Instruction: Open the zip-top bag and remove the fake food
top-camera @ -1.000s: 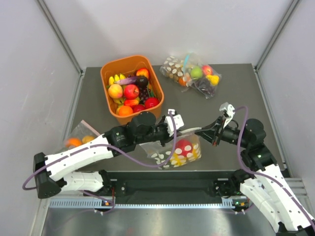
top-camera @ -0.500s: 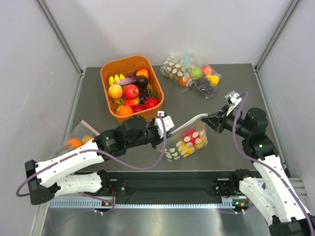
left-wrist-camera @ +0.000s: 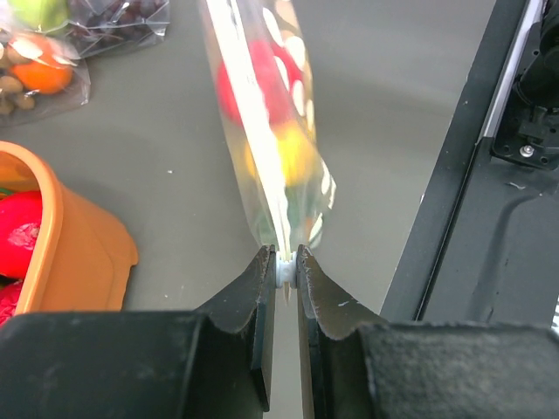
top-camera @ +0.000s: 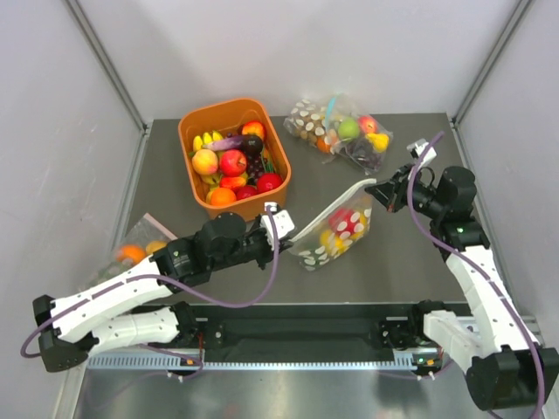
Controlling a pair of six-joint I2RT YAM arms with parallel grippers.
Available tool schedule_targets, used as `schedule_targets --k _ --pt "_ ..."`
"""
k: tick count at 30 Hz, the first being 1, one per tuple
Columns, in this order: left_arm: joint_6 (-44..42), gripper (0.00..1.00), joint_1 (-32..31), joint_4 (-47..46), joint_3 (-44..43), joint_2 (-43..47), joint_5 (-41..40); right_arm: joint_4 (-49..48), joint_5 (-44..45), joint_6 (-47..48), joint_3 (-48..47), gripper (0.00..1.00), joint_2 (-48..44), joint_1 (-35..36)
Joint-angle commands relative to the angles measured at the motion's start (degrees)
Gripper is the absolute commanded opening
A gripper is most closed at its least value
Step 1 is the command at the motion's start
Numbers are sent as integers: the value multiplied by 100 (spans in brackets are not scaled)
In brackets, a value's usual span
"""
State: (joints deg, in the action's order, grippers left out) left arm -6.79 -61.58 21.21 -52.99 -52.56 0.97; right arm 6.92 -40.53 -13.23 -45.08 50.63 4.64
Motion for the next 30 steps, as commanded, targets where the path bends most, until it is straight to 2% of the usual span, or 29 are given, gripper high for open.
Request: schedule_targets --k 1,6,12,15,16,18,19,24,30 --pt "107 0 15 94 78 202 -45 -612 -33 31 -475 0 210 -148" --pt "169 0 15 15 131 193 -10 -648 -104 93 -756 0 702 -157" --pt "466 0 15 -819 210 -219 526 -771 -209 67 -994 1 1221 -148" --pt "669 0 15 -1311 228 -667 536 -518 -17 -12 -968 26 1142 -139" --pt "670 0 15 -1461 237 -764 370 -412 80 -30 -950 45 1072 -139" --pt "1021 0 6 -1926 289 -1054 237 45 508 -21 -915 54 774 -139" --pt "1108 0 15 -2058 307 -1116 202 203 711 -47 -915 65 651 -131" --pt "1478 0 6 -2937 395 -1477 -387 1275 1802 -530 -704 67 -281 -122" --pt "1549 0 -12 -3237 395 -1626 -616 1980 2084 -689 -590 67 -791 54"
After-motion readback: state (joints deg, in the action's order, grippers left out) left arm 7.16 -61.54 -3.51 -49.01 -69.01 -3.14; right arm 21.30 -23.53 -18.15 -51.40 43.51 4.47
